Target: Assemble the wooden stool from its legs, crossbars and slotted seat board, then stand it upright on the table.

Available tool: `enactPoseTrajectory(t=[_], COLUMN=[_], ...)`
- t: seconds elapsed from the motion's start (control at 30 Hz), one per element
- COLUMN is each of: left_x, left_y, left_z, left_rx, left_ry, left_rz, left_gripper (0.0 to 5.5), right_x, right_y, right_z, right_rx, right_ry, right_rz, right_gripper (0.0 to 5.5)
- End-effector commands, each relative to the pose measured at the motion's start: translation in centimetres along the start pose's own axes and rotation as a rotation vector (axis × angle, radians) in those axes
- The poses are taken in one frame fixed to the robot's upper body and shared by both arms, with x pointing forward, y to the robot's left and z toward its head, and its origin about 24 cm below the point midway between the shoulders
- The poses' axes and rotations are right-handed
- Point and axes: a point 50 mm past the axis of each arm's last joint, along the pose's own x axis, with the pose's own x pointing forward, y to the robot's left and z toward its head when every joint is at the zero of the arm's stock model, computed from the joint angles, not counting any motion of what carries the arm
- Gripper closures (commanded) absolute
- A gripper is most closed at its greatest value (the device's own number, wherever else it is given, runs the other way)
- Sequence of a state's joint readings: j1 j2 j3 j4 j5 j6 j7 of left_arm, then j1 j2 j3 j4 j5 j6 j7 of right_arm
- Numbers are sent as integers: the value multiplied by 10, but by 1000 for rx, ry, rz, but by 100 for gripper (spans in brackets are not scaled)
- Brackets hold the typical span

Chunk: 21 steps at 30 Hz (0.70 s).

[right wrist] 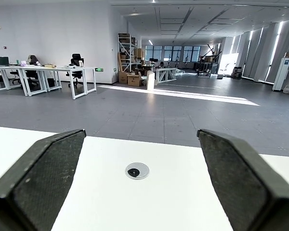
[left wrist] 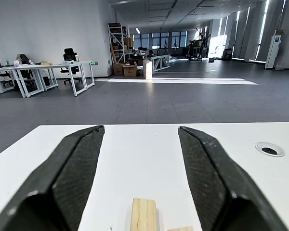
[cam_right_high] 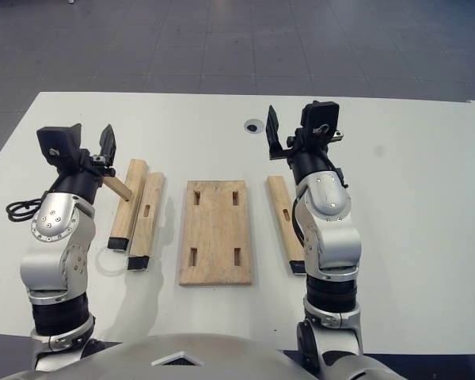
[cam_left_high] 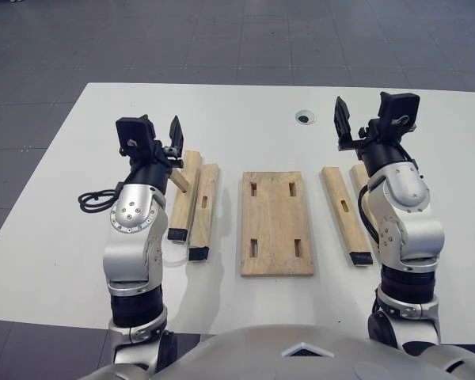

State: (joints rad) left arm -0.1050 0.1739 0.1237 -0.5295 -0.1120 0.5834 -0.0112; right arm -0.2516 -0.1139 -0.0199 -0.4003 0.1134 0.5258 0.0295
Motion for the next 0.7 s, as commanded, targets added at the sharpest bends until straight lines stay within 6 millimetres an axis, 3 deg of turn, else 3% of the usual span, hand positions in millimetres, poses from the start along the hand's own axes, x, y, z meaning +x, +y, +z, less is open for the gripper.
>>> enactPoseTrajectory(t=[0.03, 0.27, 0.33, 0.57, 0.63, 0.7], left_x=[5, 33, 36, 33, 34, 39], left_y=[-4, 4, 8, 8, 7, 9], left_z=[23, 49, 43, 21, 30, 55], left_rx=[-2, -40, -56, -107, -120, -133], left_ry=[-30, 68, 133, 270, 235, 132], left_rz=[-15, -41, -56, -94, -101, -99], left_gripper=[267, 267, 295, 295, 295, 295], right_x=[2, 3, 2, 3, 3, 3], right_y=[2, 3, 3, 3, 3, 3], right_z=[2, 1, 1, 0, 1, 1], right_rx=[8, 18, 20, 25, 24, 22], right_ry=[-16, -17, -16, -16, -17, -18], right_rz=[-11, -22, -27, -32, -31, -30], right_gripper=[123, 123, 123, 123, 123, 123])
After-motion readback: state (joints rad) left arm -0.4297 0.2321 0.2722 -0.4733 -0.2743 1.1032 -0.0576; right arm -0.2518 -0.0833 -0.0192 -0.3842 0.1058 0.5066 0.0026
